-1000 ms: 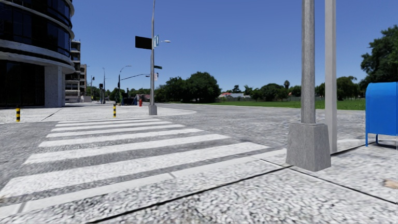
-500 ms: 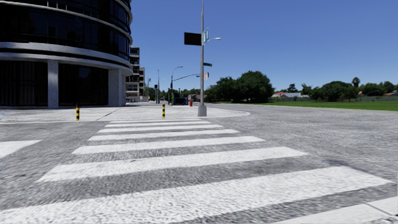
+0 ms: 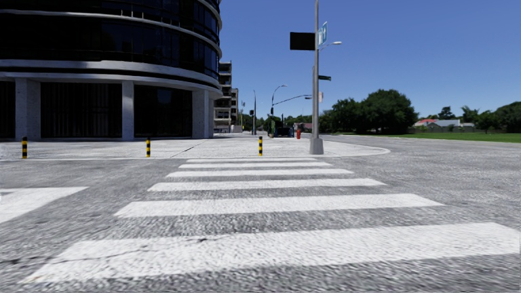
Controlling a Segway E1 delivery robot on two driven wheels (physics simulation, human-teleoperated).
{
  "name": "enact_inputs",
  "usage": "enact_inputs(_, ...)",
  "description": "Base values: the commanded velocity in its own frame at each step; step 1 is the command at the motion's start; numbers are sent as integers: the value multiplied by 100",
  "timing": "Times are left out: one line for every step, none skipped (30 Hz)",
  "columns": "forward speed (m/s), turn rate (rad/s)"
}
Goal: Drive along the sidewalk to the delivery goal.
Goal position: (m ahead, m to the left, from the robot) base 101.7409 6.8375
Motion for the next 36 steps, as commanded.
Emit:
enact_inputs(125,36)
enact_inputs(124,36)
enact_inputs(124,36)
enact_inputs(120,31)
enact_inputs(115,28)
enact_inputs(115,28)
enact_inputs(110,28)
enact_inputs(108,27)
enact_inputs(108,27)
enact_inputs(107,27)
enact_inputs(107,27)
enact_inputs(107,27)
enact_inputs(107,27)
enact_inputs(107,27)
enact_inputs(107,27)
enact_inputs(107,27)
enact_inputs(107,27)
enact_inputs(109,27)
enact_inputs(111,27)
enact_inputs(116,27)
enact_inputs(116,27)
enact_inputs(120,27)
enact_inputs(123,27)
enact_inputs(125,27)
enact_inputs(131,27)
enact_inputs(131,27)
enact_inputs(142,27)
enact_inputs(169,27)
enact_inputs(200,27)
enact_inputs(200,27)
enact_inputs(200,27)
enact_inputs(200,27)
enact_inputs(200,26)
enact_inputs(200,17)
enact_inputs(200,0)
enact_inputs(200,0)
